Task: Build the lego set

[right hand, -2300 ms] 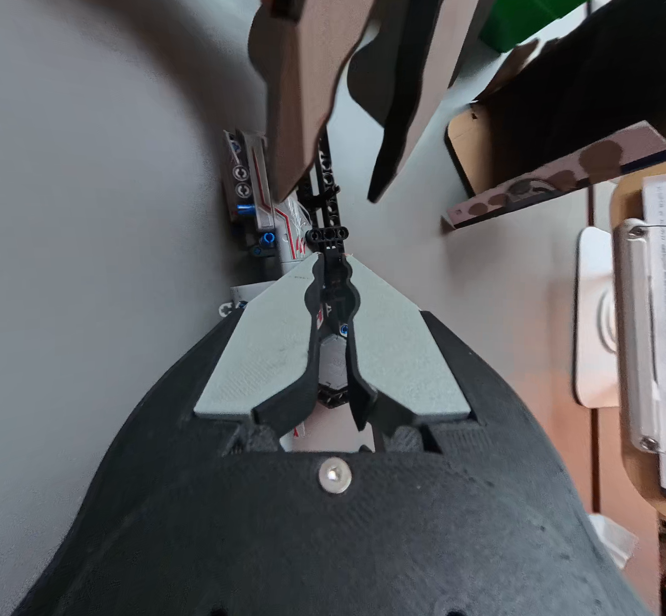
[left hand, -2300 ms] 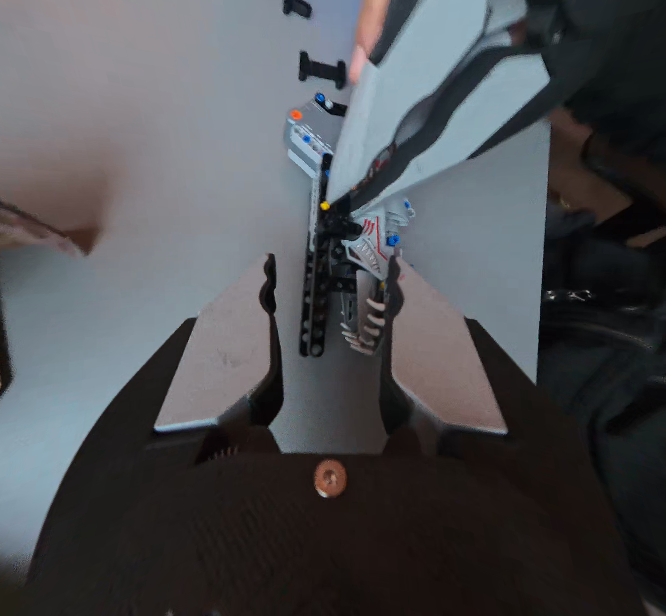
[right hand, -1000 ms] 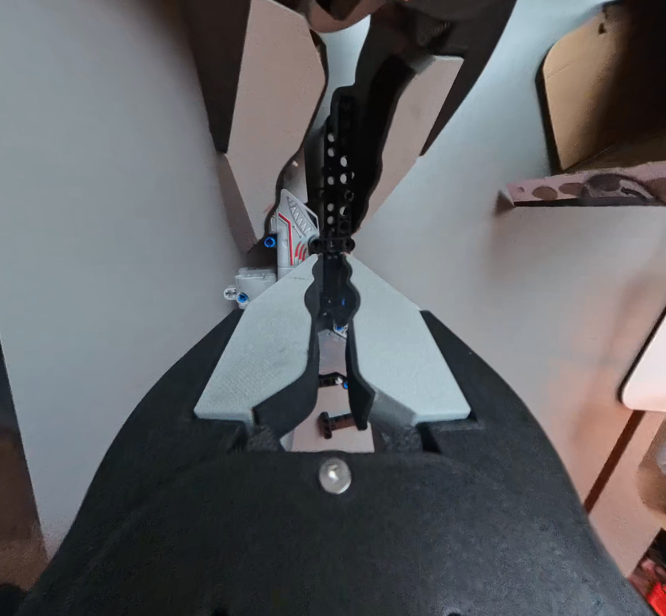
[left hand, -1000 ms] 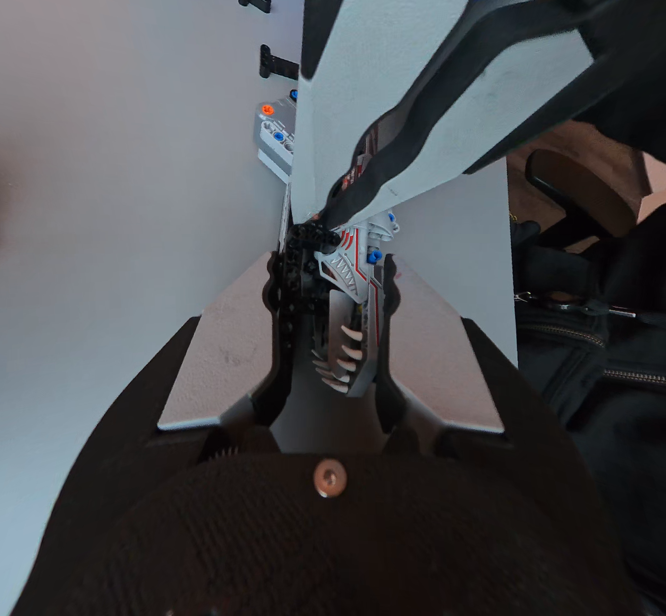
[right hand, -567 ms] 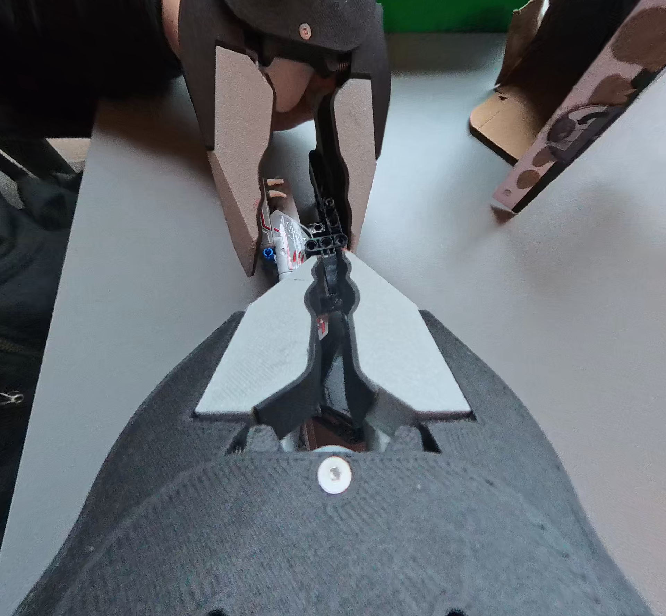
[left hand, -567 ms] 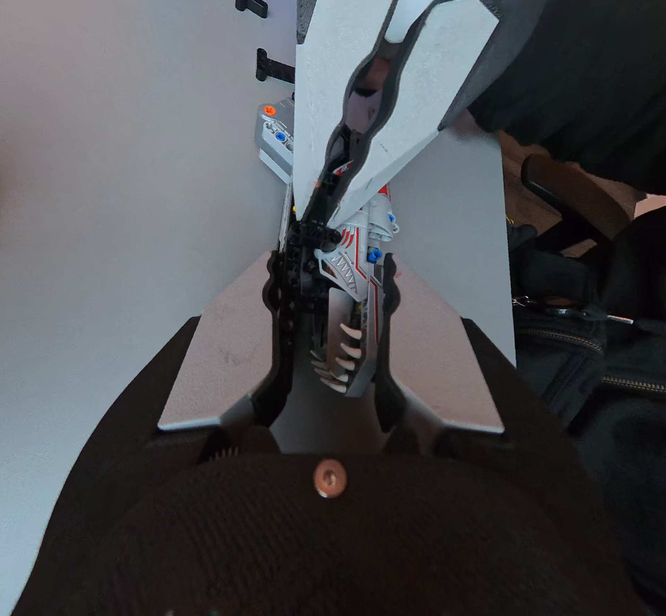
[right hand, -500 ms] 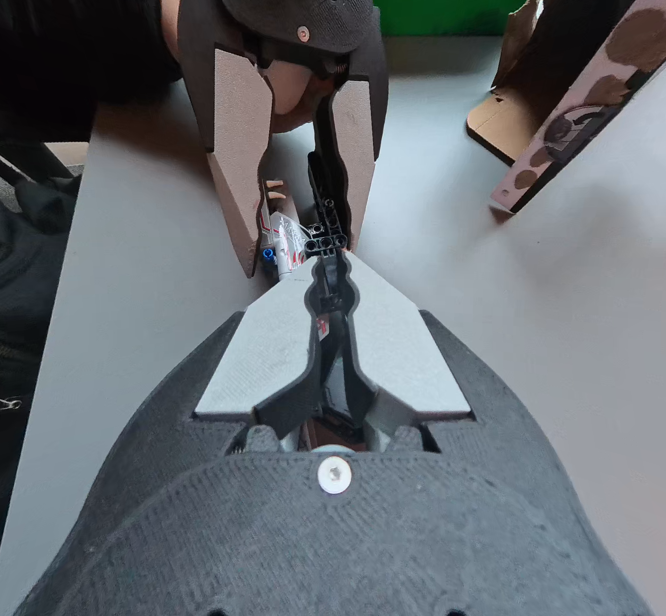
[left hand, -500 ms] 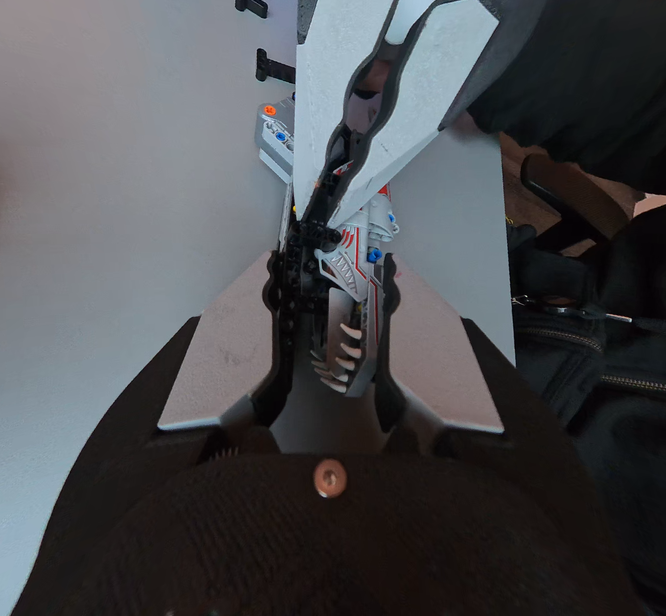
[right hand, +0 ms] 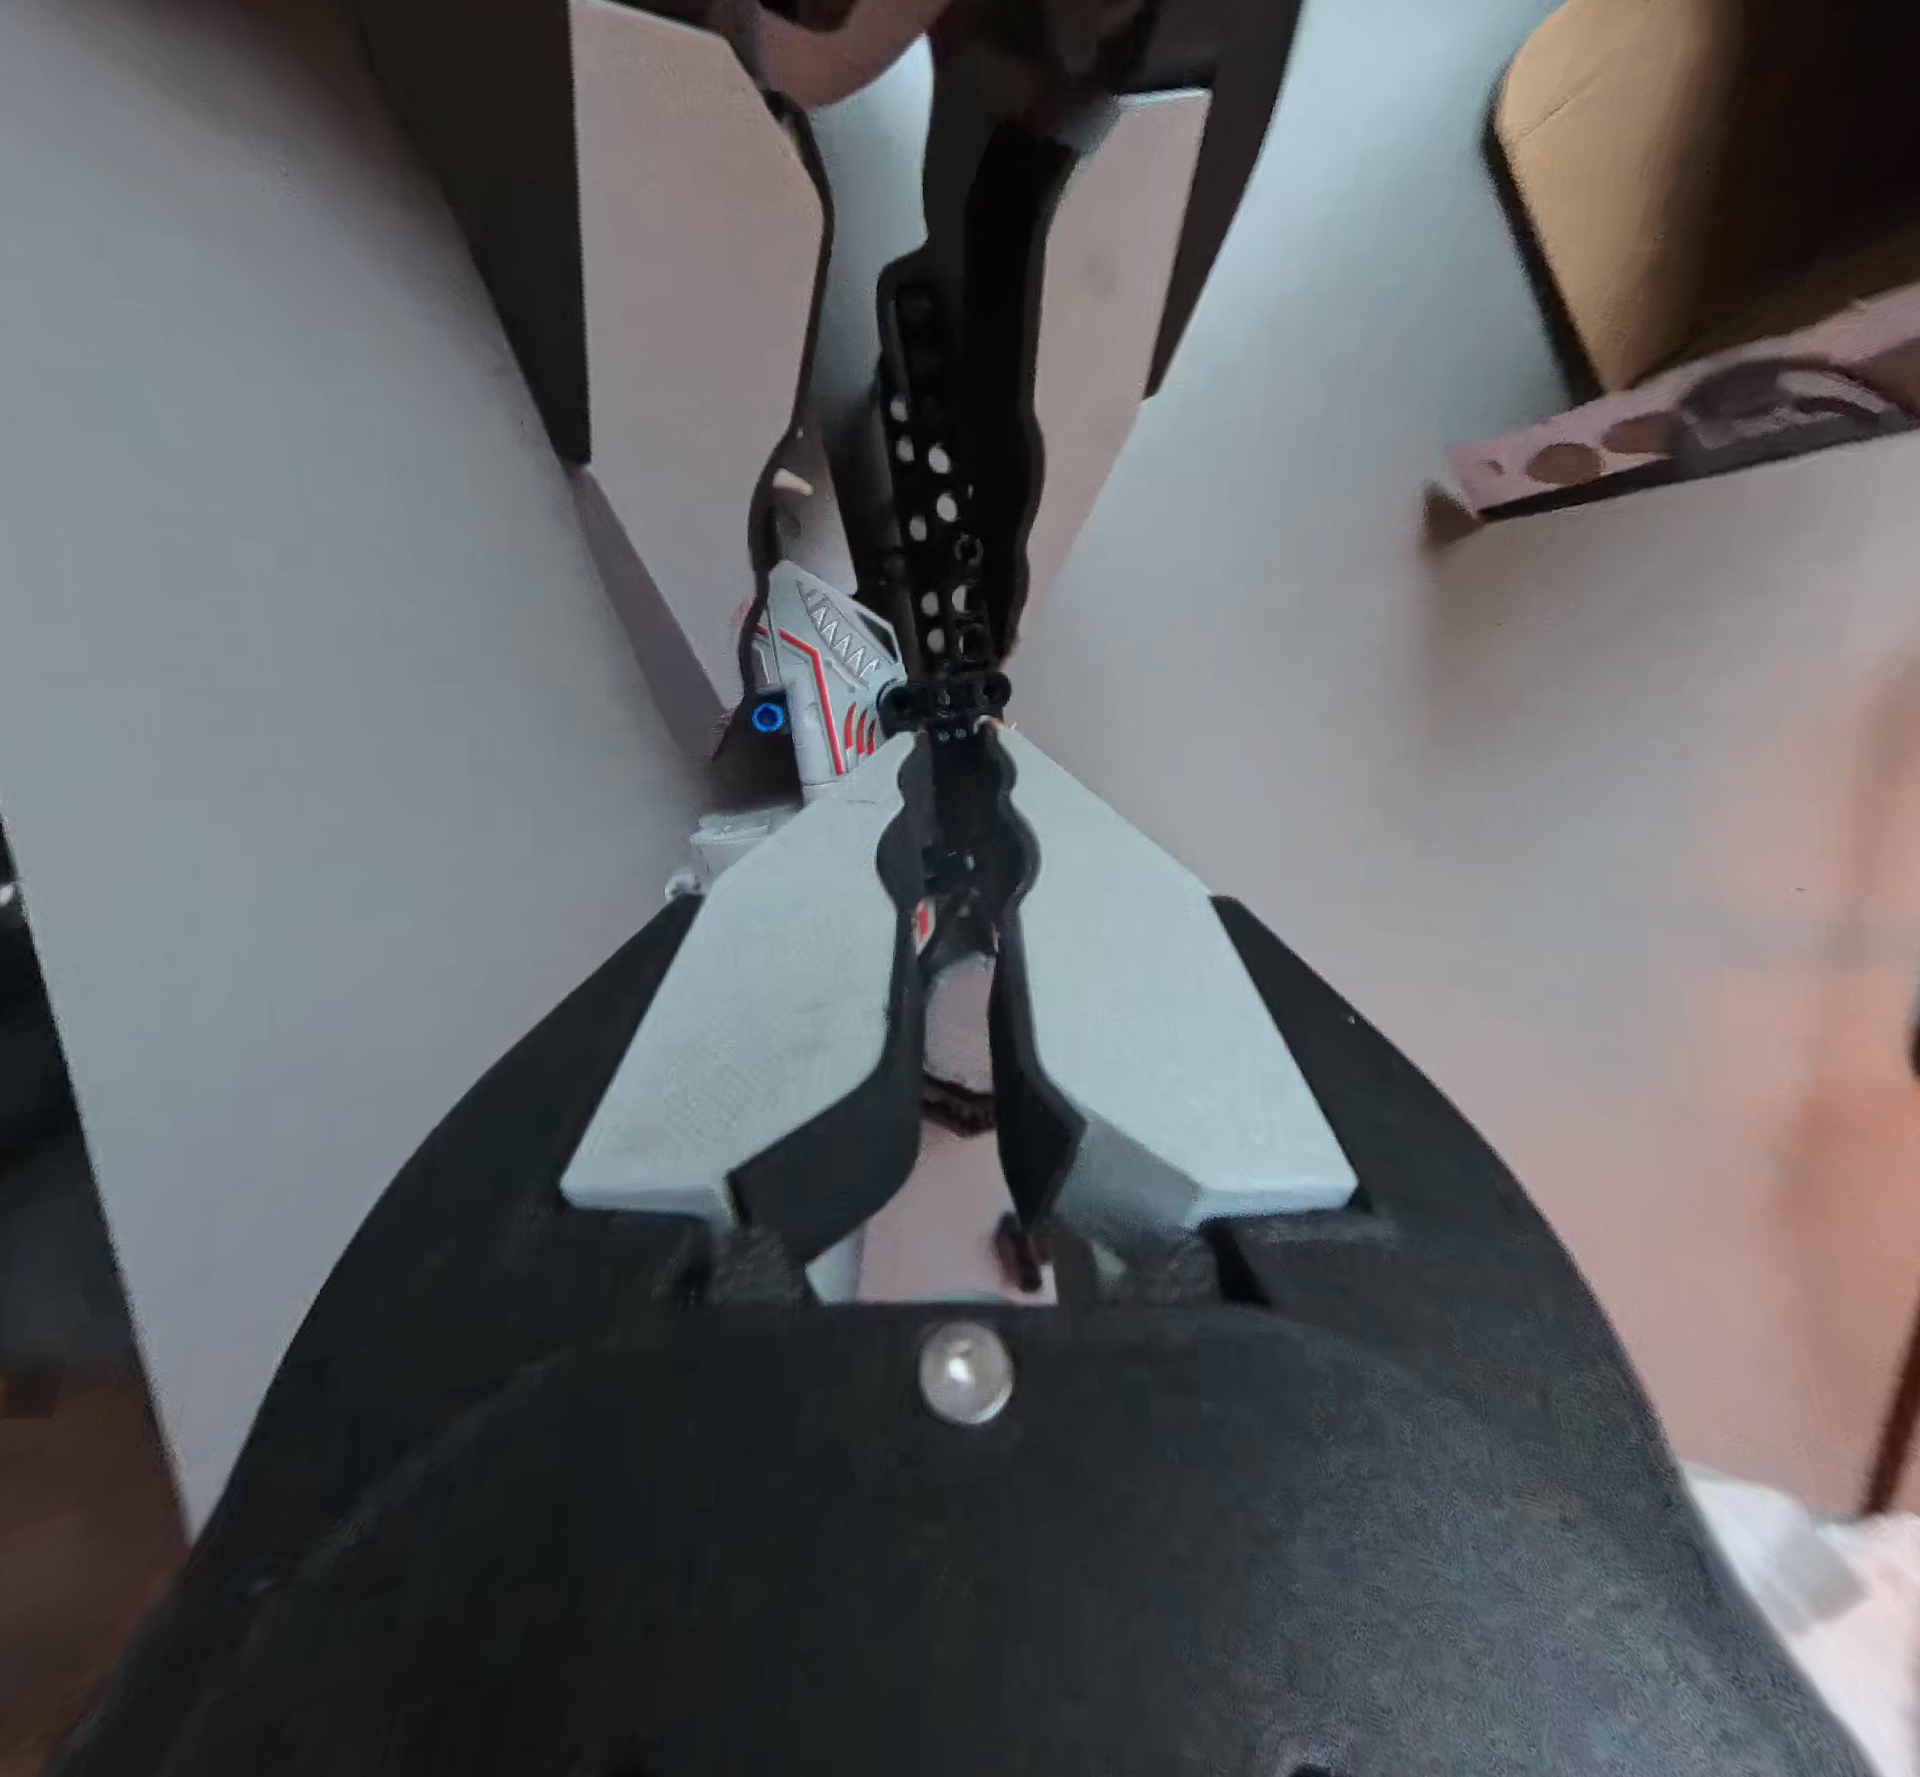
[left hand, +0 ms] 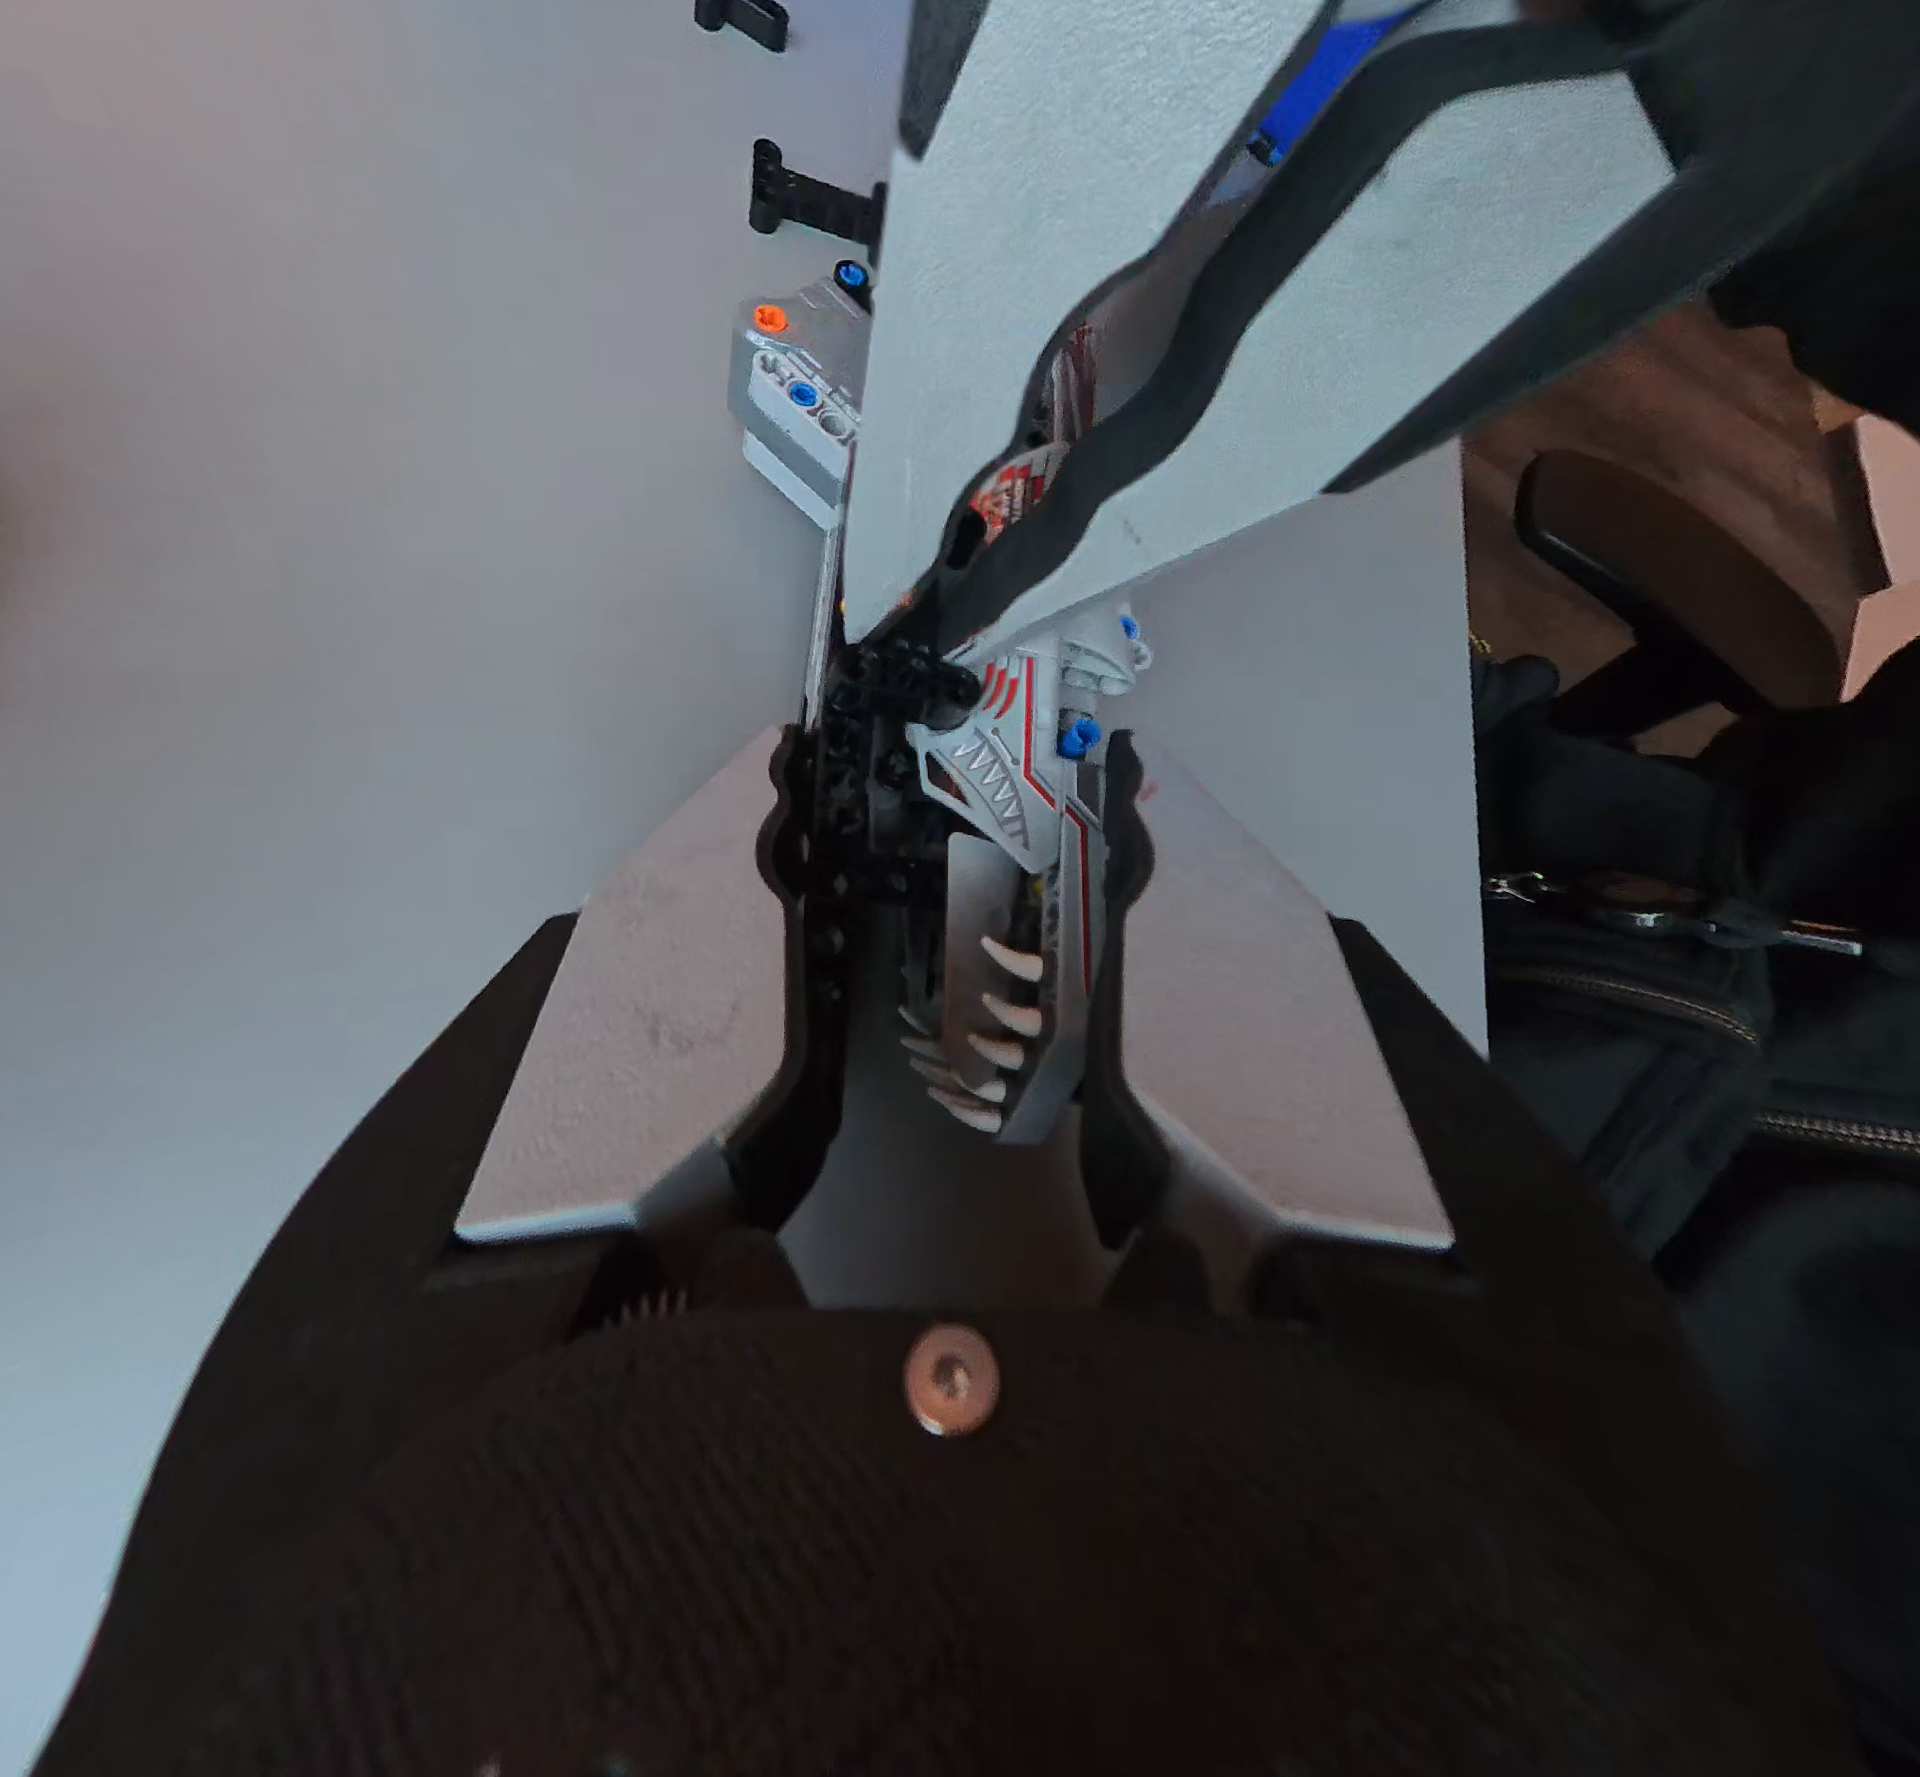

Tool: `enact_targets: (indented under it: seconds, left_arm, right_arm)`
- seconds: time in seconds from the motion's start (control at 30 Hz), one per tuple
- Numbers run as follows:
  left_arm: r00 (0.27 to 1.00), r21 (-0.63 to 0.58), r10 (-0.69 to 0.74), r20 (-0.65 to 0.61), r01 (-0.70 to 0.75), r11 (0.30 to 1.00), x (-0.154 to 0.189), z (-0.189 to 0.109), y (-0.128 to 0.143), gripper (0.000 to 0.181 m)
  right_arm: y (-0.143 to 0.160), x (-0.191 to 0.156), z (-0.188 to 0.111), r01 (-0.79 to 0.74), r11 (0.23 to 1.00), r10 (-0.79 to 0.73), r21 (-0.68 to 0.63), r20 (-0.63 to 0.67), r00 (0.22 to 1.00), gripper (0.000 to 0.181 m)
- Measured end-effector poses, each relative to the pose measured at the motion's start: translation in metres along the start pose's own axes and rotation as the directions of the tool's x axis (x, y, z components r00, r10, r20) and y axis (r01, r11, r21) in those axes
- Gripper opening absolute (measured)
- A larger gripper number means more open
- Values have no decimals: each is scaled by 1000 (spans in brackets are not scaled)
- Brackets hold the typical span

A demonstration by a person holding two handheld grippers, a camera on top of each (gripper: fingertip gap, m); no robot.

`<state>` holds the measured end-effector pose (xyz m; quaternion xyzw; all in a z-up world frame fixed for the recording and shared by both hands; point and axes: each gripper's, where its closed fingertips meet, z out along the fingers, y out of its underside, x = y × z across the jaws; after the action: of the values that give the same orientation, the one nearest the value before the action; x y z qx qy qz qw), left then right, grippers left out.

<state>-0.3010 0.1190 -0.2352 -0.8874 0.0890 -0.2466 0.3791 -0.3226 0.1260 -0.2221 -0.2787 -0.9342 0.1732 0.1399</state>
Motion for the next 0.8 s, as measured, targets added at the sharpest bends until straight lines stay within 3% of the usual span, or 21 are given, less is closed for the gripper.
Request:
enact_targets:
  seconds: [0.07,0.17,0.33,0.57,0.73,0.8]
  left_arm:
    - [1000,3,8,-10,-8,1000,2,1,0,56]
    - [1000,12,3,-25,-3,1000,3,1,0,56]
    - [999,19,1,-32,0,1000,3,1,0,56]
    - [999,33,-31,-45,32,999,1,0,-1,54]
    - [1000,26,-12,-27,13,1000,3,5,-4,55]
    - [999,46,-27,-43,29,999,4,6,-6,56]
  right_arm:
    - [0,-2,-2,-86,974,90,211,-11,996,4]
    - [-3,-3,-5,-284,842,249,459,137,959,4]
    - [-4,-3,-8,-339,791,274,510,201,941,4]
    - [-9,16,-34,-409,623,333,667,247,910,2]
    - [-12,14,-25,-368,741,328,562,176,928,4]
    - [-20,24,-47,-371,692,350,619,160,923,5]
